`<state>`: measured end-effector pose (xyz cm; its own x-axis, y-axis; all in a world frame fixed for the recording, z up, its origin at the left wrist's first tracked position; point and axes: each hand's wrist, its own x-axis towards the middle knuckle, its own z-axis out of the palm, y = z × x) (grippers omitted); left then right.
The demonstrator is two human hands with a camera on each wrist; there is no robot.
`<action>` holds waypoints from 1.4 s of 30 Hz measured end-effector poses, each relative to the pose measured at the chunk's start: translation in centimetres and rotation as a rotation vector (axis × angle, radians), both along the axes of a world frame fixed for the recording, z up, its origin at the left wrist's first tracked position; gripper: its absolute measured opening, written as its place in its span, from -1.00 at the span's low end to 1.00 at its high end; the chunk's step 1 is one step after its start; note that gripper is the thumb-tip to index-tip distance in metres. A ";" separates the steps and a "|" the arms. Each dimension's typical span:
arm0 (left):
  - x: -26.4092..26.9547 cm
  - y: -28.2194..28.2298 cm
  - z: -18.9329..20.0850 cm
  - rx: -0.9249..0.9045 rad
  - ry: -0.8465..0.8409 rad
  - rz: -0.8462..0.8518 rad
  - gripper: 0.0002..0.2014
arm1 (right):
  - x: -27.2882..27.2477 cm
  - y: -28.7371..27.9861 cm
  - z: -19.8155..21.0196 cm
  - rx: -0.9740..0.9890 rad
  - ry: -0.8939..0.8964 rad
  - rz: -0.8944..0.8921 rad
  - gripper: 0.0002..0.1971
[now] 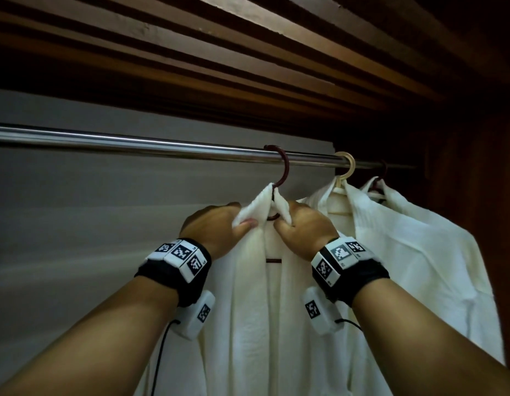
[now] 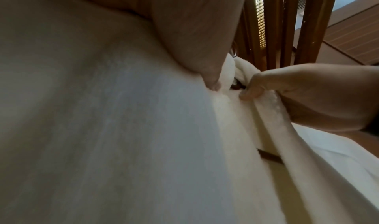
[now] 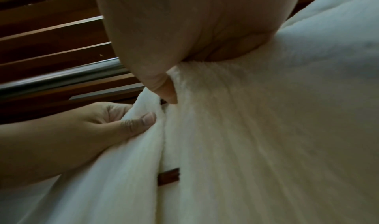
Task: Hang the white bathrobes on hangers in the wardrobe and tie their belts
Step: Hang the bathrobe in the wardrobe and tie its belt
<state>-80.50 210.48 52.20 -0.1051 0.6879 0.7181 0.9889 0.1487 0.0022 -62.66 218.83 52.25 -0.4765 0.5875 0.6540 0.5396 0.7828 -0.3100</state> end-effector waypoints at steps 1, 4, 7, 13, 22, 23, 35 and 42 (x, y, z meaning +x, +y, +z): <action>-0.2 0.1 0.0 0.000 -0.006 -0.004 -0.63 | 0.0 0.1 0.0 0.000 0.002 -0.002 -0.73; -0.4 0.2 -0.1 0.005 -0.012 -0.013 -0.61 | -0.1 0.1 -0.2 0.010 -0.009 -0.026 -0.70; -0.5 0.1 -0.1 0.007 -0.011 -0.017 -0.60 | -0.1 0.0 -0.3 0.001 -0.027 -0.028 -0.67; -0.3 -0.5 -0.1 0.022 0.012 -0.016 -0.62 | 0.1 0.1 -0.6 0.021 -0.069 -0.048 -0.48; 1.1 -1.7 -2.3 0.114 0.068 0.226 -0.43 | 0.7 0.7 -4.3 0.206 -0.125 -0.191 0.10; 1.2 -1.9 -3.1 0.147 0.081 0.253 -0.34 | 1.1 0.9 -5.5 0.220 -0.135 -0.186 0.17; 2.6 -4.6 -28.2 -0.206 -0.263 0.134 -0.46 | 12.4 3.1 -33.1 -0.161 -0.225 0.386 -0.25; 15.1 -5.5 -40.2 -0.420 -0.735 -0.202 -0.80 | 16.2 3.6 -37.0 -0.373 0.185 0.468 -0.65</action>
<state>-65.42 205.00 12.00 -0.2903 0.9360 0.1991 0.7659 0.1025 0.6347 -46.47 222.42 15.30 -0.6369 0.5483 0.5419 0.0765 0.7444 -0.6634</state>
